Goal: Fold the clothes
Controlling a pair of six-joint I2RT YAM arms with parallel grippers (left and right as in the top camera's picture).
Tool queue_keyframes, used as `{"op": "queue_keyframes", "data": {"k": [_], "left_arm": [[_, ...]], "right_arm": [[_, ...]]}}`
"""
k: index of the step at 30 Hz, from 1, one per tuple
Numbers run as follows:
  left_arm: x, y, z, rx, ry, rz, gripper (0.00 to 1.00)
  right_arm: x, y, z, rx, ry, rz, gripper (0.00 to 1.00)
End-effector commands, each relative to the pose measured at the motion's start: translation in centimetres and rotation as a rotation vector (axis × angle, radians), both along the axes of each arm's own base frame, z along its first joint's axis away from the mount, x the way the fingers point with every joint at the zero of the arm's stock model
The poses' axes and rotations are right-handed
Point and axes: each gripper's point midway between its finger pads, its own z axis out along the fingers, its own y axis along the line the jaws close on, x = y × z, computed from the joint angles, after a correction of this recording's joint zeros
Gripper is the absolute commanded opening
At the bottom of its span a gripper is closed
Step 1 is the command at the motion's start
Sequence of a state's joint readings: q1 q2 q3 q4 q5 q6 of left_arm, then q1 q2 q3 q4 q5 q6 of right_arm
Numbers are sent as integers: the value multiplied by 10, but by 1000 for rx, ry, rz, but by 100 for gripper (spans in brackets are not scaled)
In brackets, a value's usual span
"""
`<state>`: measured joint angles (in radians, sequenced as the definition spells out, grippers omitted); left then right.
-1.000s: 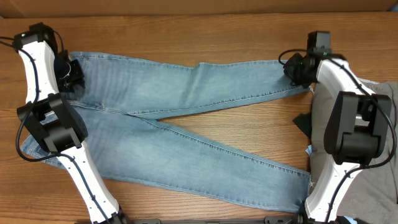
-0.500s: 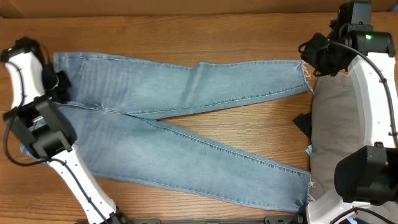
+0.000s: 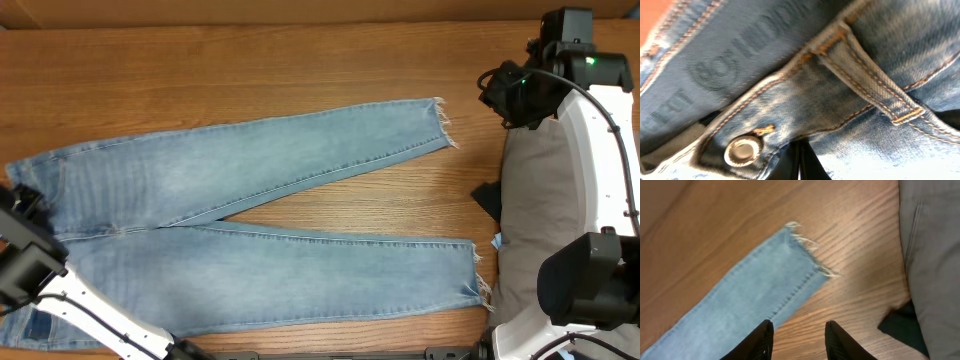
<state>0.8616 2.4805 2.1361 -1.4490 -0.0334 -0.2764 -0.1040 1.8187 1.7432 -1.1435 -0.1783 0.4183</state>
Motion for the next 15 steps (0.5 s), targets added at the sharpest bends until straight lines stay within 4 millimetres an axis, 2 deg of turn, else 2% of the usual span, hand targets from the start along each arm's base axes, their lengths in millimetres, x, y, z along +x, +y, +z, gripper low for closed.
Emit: {"op": "queue_keyframes", "data": {"k": [1,4,5,7,8,10,11,13,14,15], "left_arm": [[13,11,73,103,-191,11,4],[34,-1,130,160,-352,-67,5],[44,-14,161,192,-427,-123,8],[53,-32,193,231,-493,-191,10],[58,-50,220,269,-536,-253,13],[63,-76,250,308,-587,-337,20],[67,-102,275,342,-631,-419,25],[70,-134,303,379,-689,-499,38],[69,-151,317,405,-716,-540,44],[68,-167,329,426,-738,-578,48]], "right_arm": [[-7,4,-38,28,81,2,38],[1,21,-63,97,61,52,37],[5,30,-74,121,42,73,38],[11,41,-92,127,13,102,37],[16,52,-107,116,-12,145,38],[20,62,-125,86,-20,193,43],[23,65,-143,37,-4,205,44],[30,76,-163,-2,-9,260,44],[34,81,-176,-16,-12,283,40],[36,74,-191,-66,9,252,34]]}}
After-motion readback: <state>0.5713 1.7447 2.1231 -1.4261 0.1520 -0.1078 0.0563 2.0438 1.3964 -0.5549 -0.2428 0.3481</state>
